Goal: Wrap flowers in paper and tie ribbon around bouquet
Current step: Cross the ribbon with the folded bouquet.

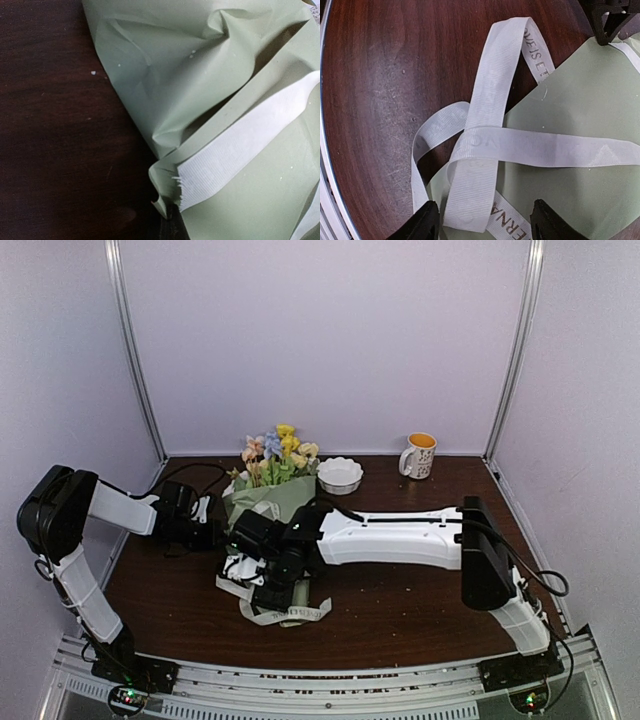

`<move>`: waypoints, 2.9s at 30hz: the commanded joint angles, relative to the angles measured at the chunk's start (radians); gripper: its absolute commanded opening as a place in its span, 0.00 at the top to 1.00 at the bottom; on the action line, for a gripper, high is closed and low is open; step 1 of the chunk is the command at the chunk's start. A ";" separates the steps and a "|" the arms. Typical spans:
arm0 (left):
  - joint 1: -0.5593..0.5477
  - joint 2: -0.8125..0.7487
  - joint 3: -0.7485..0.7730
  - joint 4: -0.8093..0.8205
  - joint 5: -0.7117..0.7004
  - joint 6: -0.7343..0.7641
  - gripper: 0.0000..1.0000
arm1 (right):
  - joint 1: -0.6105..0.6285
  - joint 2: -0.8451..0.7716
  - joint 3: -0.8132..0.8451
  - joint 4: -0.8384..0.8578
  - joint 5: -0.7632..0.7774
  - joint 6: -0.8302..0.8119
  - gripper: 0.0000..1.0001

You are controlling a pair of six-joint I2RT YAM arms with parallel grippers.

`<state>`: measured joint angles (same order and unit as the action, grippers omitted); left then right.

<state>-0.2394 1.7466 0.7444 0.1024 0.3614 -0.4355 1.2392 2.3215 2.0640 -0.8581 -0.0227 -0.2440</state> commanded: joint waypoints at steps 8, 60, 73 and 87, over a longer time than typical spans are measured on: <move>-0.001 0.067 -0.030 -0.158 -0.058 0.016 1.00 | -0.002 0.072 0.058 -0.003 0.085 -0.032 0.50; -0.001 0.066 -0.030 -0.155 -0.050 0.020 1.00 | -0.108 -0.172 -0.096 0.295 0.702 -0.043 1.00; -0.001 0.065 -0.031 -0.155 -0.051 0.019 1.00 | -0.027 -0.171 -0.148 0.006 0.212 0.167 0.91; -0.001 0.068 -0.028 -0.156 -0.049 0.020 1.00 | -0.027 -0.183 -0.148 -0.125 -0.081 0.154 0.47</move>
<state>-0.2394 1.7485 0.7464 0.1020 0.3641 -0.4316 1.2160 2.1860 1.8900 -0.9112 -0.0231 -0.0772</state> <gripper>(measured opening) 0.010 0.471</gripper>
